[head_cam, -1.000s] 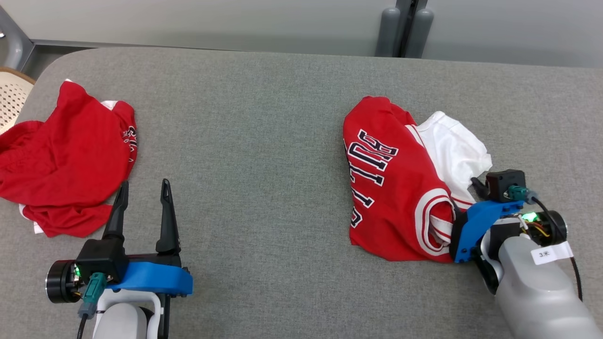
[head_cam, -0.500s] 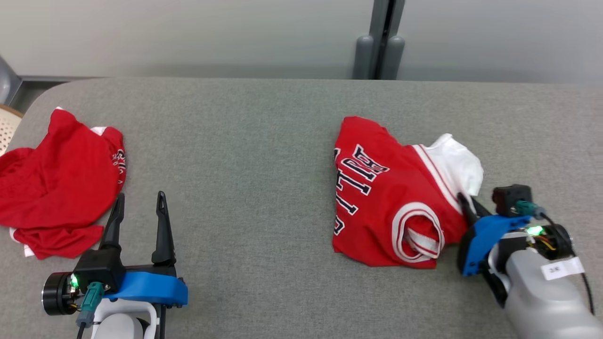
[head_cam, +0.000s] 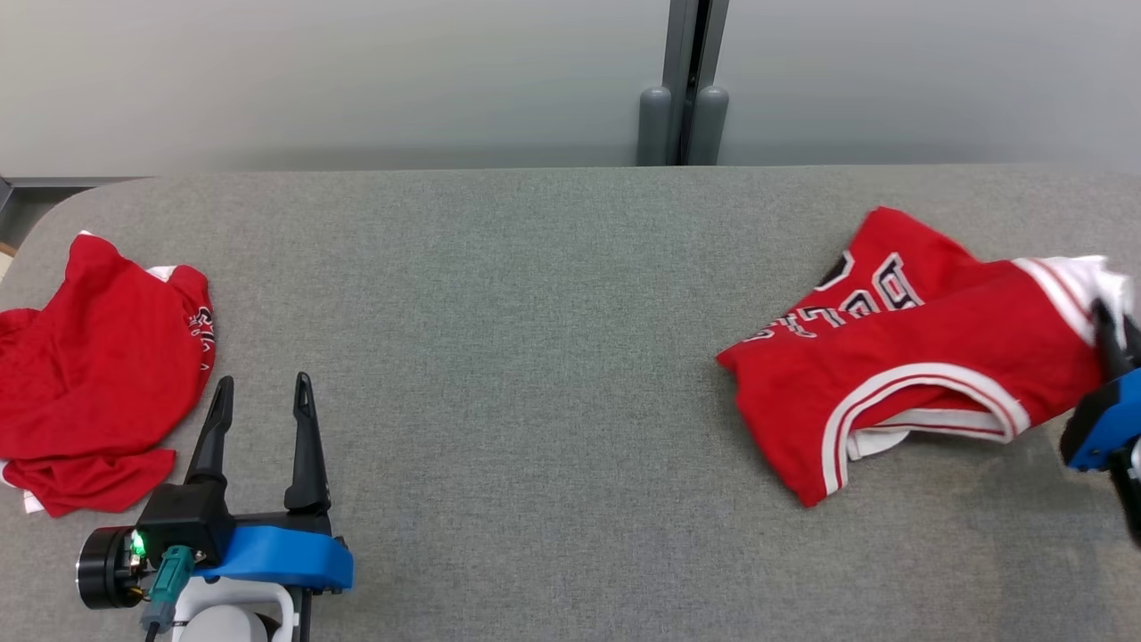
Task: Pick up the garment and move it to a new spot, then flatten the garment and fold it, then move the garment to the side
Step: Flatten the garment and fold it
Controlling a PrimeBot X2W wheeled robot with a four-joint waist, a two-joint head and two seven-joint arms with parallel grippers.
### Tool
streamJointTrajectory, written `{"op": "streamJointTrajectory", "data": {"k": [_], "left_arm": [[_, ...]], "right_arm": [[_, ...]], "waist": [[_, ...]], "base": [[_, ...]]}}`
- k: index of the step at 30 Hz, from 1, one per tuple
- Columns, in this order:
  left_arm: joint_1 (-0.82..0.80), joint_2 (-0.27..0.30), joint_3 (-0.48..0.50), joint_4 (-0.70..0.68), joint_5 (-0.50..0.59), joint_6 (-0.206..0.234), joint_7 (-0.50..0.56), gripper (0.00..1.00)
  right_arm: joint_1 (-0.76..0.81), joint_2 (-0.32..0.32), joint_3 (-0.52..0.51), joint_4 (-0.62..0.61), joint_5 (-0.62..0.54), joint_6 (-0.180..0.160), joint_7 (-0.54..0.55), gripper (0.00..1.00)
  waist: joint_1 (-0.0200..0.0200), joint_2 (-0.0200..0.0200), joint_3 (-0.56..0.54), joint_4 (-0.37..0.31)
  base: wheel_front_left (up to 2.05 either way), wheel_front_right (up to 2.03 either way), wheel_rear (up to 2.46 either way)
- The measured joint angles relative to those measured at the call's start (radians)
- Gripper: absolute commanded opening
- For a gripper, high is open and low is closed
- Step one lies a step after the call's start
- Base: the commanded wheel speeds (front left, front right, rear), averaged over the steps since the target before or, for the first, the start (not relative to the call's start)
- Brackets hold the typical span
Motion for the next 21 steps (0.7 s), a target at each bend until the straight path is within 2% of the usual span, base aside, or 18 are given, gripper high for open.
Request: {"op": "streamJointTrajectory", "data": {"k": [5, 9, 15, 16, 21], "left_arm": [[0.008, 0.000, 0.003, -0.001, 0.000, 0.000, 0.000, 1.00], [0.010, 0.000, 0.008, -0.003, 0.000, -0.002, 0.000, 1.00], [0.012, -0.002, 0.006, -0.005, 0.000, -0.002, 0.000, 1.00], [0.011, -0.003, 0.004, -0.004, 0.000, -0.003, 0.000, 1.00], [0.008, -0.003, 0.004, -0.005, 0.000, -0.005, 0.000, 1.00]], "right_arm": [[0.013, -0.017, -0.068, -0.068, -0.039, 0.000, 0.000, 0.00], [0.033, 0.037, -0.077, -0.172, -0.091, 0.000, 0.000, 0.00], [0.038, 0.114, -0.021, -0.264, -0.118, 0.000, 0.000, 0.00], [0.037, 0.143, 0.016, -0.295, -0.120, 0.000, 0.001, 0.00], [0.028, 0.191, 0.106, -0.347, -0.119, 0.000, 0.014, 0.00]], "waist": [[0.0000, 0.0000, -0.007, -0.001], [0.0000, 0.0000, -0.016, -0.004], [0.0000, 0.0000, -0.024, -0.003], [0.0000, 0.0000, -0.024, 0.001], [0.0000, 0.0000, -0.020, 0.014]], "base": [[0.00, 0.00, 0.00], [0.00, 0.00, 0.00], [0.00, 0.00, 0.00], [0.00, 0.00, 0.00], [0.00, 0.00, 0.00]]}}
